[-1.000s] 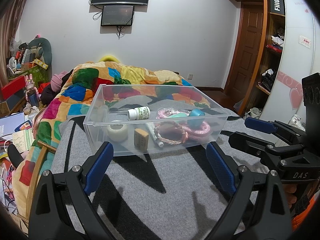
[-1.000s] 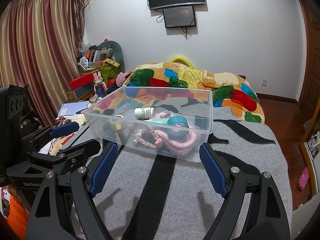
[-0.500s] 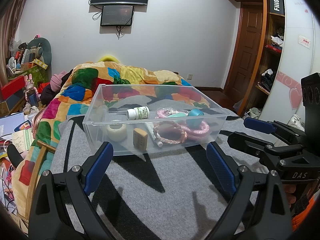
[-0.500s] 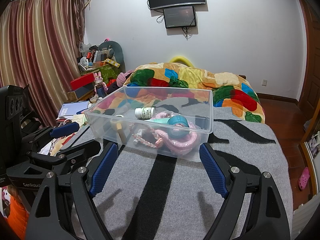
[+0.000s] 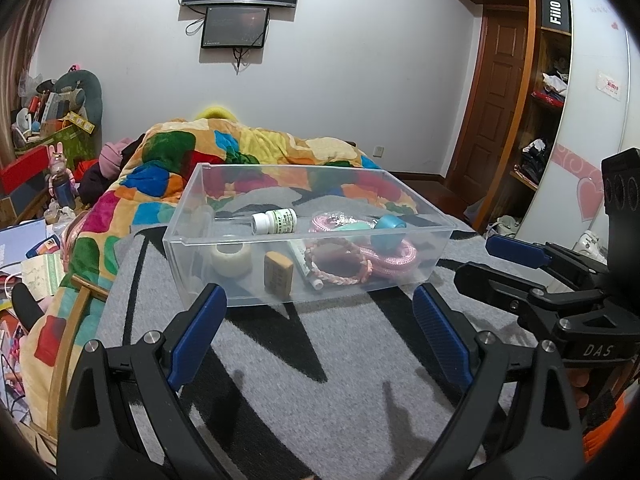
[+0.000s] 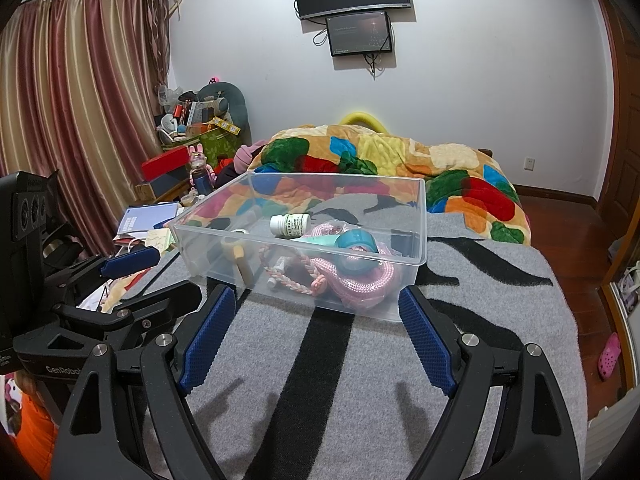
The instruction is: Organize objects
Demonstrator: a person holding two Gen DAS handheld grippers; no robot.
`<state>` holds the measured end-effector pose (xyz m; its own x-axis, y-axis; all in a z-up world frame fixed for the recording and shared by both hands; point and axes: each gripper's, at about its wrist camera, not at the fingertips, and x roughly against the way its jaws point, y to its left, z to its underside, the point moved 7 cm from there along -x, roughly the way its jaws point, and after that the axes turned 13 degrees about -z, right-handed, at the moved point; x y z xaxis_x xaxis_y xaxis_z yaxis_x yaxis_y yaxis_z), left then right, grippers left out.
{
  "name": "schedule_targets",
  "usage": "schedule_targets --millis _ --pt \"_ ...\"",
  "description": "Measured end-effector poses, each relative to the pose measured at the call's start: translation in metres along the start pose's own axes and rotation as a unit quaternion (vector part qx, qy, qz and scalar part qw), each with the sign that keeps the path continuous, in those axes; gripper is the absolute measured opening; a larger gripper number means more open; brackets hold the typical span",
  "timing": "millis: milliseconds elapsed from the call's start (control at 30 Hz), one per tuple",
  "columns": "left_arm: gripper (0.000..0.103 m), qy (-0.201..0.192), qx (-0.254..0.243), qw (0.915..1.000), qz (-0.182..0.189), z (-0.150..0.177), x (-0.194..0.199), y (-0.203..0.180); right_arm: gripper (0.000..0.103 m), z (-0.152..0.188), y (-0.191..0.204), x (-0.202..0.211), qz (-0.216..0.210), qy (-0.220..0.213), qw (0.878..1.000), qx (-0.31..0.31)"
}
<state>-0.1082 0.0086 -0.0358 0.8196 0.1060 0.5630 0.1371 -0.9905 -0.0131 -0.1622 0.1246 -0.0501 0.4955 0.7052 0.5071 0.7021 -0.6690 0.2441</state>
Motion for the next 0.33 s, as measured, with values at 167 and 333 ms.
schedule_targets --millis 167,333 --pt "0.095 -0.003 0.0 1.0 -0.001 0.0013 0.001 0.0017 0.082 0.0005 0.0012 -0.0001 -0.001 0.0 1.0 -0.001" --pt "0.095 -0.006 0.0 1.0 -0.001 0.0013 0.0029 0.0018 0.082 0.0022 0.0027 -0.0004 0.0 0.001 1.0 -0.002"
